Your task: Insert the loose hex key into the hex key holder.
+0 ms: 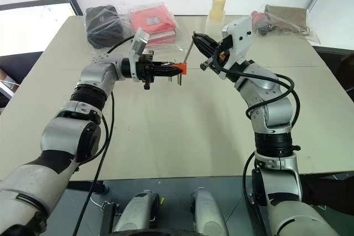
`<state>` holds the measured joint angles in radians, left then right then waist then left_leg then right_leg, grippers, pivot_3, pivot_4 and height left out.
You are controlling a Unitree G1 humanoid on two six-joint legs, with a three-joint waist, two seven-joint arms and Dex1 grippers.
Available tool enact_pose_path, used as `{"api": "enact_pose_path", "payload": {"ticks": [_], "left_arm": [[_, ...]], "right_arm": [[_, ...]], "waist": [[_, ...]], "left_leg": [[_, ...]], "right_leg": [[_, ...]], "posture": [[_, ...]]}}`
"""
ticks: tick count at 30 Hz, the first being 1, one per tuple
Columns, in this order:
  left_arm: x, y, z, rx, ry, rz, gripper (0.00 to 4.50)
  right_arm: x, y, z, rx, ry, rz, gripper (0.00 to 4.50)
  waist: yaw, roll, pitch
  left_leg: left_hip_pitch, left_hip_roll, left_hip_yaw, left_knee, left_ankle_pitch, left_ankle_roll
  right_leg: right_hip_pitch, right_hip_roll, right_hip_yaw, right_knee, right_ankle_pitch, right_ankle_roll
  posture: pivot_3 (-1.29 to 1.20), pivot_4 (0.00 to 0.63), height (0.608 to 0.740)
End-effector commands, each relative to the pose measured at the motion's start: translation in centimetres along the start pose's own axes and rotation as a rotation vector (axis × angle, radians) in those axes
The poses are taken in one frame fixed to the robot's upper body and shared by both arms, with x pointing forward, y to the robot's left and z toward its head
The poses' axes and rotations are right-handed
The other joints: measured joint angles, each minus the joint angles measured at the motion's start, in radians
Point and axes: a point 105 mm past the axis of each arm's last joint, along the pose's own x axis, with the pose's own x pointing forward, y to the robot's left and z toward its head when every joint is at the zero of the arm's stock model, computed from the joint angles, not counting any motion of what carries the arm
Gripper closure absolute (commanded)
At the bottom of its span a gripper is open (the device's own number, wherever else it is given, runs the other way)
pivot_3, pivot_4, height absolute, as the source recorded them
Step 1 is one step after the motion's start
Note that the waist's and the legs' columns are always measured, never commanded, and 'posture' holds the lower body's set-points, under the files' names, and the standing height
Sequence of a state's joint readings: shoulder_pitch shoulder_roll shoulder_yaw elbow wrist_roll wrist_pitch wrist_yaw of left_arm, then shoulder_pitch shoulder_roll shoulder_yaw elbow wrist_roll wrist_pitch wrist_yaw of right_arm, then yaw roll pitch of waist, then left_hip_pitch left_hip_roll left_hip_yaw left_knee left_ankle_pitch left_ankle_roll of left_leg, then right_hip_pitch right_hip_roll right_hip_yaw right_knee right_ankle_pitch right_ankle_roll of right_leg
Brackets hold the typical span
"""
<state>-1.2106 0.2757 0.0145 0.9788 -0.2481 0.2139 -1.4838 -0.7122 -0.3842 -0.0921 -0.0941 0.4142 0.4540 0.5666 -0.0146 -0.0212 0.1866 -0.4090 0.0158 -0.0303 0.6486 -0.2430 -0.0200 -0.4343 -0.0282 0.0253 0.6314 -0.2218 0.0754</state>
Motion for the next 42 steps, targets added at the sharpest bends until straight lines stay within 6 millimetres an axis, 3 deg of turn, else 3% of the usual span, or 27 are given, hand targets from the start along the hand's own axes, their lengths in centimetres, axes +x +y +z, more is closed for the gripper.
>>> {"api": "enact_pose_path", "payload": {"ticks": [1,10,16,34,37,42], "left_arm": [[0.2,-0.4,2.5,0.087,-0.045,-0.027,4.50],[0.2,-0.4,2.2,0.082,-0.034,-0.029,4.50],[0.3,-0.7,1.9,0.083,-0.023,-0.046,4.50],[0.2,-0.4,2.3,0.089,-0.042,-0.020,4.50],[0.2,-0.4,2.3,0.089,-0.042,-0.018,4.50],[0.2,-0.4,2.2,0.085,-0.044,-0.015,4.50]], "right_arm": [[-0.2,0.3,-0.2,-0.027,0.015,0.014,4.43],[-0.2,1.7,-0.3,-0.238,0.051,0.164,4.43],[-0.1,3.9,-0.3,-0.265,0.056,0.287,4.43],[-0.3,3.6,-0.1,-0.247,0.044,0.248,4.43],[-0.2,2.8,0.0,-0.245,0.044,0.205,3.38],[-0.1,1.3,0.4,-0.249,0.040,0.129,0.99]], "waist": [[0.000,0.000,0.000],[0.000,0.000,0.000],[-0.001,0.000,0.000],[0.001,0.000,0.000],[0.001,0.000,0.000],[0.002,0.000,0.000]], "left_leg": [[0.000,0.000,0.000,0.000,0.000,0.000],[0.000,0.000,0.000,0.000,0.000,0.000],[0.000,0.000,0.000,0.000,0.000,0.000],[0.000,0.000,0.000,0.000,0.000,0.000],[0.000,0.000,0.000,0.000,0.000,0.000],[0.000,0.000,0.000,0.000,0.000,0.000]], "right_leg": [[0.000,0.000,0.000,0.000,0.000,0.000],[0.000,0.000,0.000,0.000,0.000,0.000],[0.000,0.000,0.000,0.000,0.000,0.000],[0.000,0.000,0.000,0.000,0.000,0.000],[0.000,0.000,0.000,0.000,0.000,0.000],[0.000,0.000,0.000,0.000,0.000,0.000]], "posture": [[0.00,0.150,0.740],[0.00,0.150,0.740],[0.00,0.150,0.740],[0.00,0.150,0.740],[0.00,0.150,0.740],[0.00,0.150,0.740]]}}
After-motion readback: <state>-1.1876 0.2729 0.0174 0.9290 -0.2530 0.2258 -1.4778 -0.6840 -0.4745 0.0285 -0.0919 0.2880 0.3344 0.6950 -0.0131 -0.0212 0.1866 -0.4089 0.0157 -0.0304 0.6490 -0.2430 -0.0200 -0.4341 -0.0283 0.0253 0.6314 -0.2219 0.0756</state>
